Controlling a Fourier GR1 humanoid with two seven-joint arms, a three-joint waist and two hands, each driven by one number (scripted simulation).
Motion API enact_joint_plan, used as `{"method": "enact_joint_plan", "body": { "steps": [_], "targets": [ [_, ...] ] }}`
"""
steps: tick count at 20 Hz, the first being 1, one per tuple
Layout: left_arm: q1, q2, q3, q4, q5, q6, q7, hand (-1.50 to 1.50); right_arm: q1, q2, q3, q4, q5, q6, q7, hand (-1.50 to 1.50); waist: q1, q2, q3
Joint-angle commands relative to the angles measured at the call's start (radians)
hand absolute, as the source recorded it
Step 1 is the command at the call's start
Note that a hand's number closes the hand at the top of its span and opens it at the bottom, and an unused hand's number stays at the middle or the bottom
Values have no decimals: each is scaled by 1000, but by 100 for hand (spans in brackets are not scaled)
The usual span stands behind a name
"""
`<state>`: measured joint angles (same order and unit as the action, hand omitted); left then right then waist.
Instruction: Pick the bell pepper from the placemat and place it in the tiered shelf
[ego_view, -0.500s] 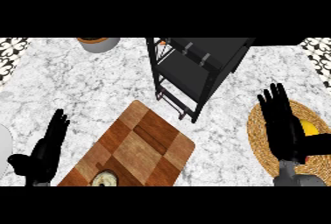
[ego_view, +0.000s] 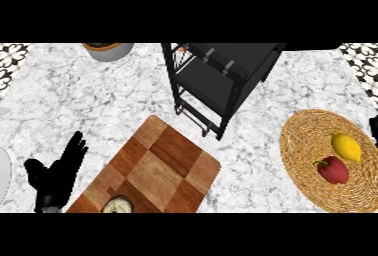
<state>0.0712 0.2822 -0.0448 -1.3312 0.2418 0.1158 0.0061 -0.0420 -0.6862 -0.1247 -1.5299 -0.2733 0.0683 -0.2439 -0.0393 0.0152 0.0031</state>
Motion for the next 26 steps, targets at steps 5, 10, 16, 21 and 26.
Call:
{"method": "enact_joint_plan", "body": {
  "steps": [5,10,16,21,26],
  "targets": [
    [-91,10,-12,7,40,-20,188,0,77,-212,-94,350,76,354,-497,-150,27,-2,7],
    [-88,13,-24,-1,28,-22,206,0,76,-389,-81,502,186,527,-722,-150,52,-6,3],
    [-65,6,-17,-20,41,-37,214,0,190,-449,-2,399,301,461,-812,-150,30,-19,-2],
    [-114,-32,-27,-9,-3,9,248,0,232,-433,-4,219,329,351,-578,-150,26,-18,-4],
    [-122,-22,-3,-5,-7,-7,266,0,284,-301,-30,-41,332,222,-285,-150,28,-18,-4]
  ]
}}
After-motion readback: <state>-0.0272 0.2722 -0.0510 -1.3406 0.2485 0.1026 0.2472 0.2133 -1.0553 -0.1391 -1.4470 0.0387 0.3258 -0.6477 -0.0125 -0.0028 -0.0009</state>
